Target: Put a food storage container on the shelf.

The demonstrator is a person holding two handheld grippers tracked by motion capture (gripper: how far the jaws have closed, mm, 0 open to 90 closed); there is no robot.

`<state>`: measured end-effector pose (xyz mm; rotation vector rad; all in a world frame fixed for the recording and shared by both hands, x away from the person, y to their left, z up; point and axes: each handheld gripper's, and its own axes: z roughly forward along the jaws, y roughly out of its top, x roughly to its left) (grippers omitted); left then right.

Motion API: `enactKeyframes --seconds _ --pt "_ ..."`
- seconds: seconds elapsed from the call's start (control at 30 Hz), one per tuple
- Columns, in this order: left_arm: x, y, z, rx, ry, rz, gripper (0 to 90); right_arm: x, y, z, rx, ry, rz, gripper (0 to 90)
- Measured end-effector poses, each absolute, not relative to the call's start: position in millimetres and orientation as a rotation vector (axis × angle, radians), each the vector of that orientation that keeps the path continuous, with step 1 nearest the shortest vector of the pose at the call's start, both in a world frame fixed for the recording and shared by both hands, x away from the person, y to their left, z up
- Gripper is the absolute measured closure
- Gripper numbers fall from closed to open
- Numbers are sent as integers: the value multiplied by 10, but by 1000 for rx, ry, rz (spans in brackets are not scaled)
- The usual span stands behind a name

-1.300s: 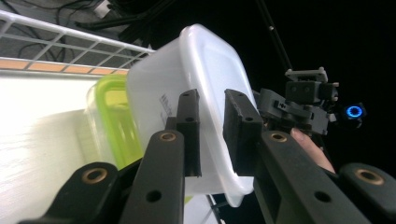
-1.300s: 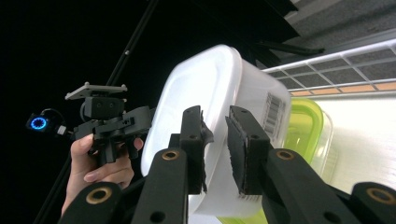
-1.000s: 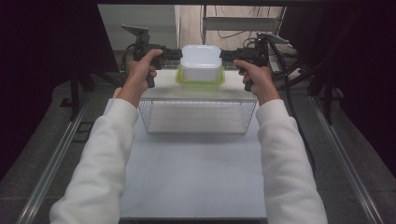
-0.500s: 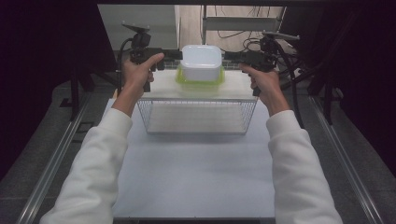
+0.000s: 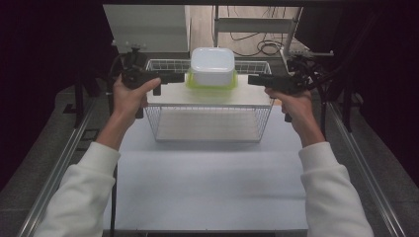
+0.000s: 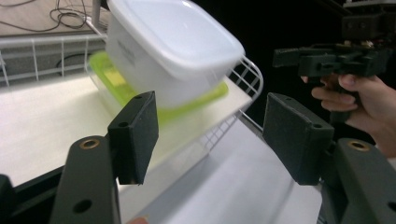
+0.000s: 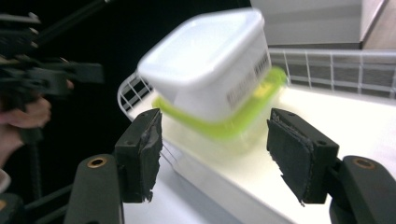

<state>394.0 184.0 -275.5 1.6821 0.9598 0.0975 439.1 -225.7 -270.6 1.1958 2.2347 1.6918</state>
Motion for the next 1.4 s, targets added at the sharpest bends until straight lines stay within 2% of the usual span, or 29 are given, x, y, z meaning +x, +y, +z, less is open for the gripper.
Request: enactKeyframes --seconds 0.33,0.7,1.03,1.2,1.4 --pt "3253 1977 -3332 1718 909 184 310 3721 -2512 -3012 1066 2272 1635 342" --pt "2740 2105 -4069 1774 994 226 296 3191 -2612 -3577 997 2332 1535 316" --pt "2572 2021 -4518 1819 1035 197 271 3000 -2627 -4190 1041 2393 1467 300" --pt "2563 1966 -4606 1858 1037 210 242 2984 -2651 -4316 1053 2408 1429 291" --pt "2563 1961 -4606 1865 1035 236 216 2961 -2673 -4294 1054 2385 1458 253"
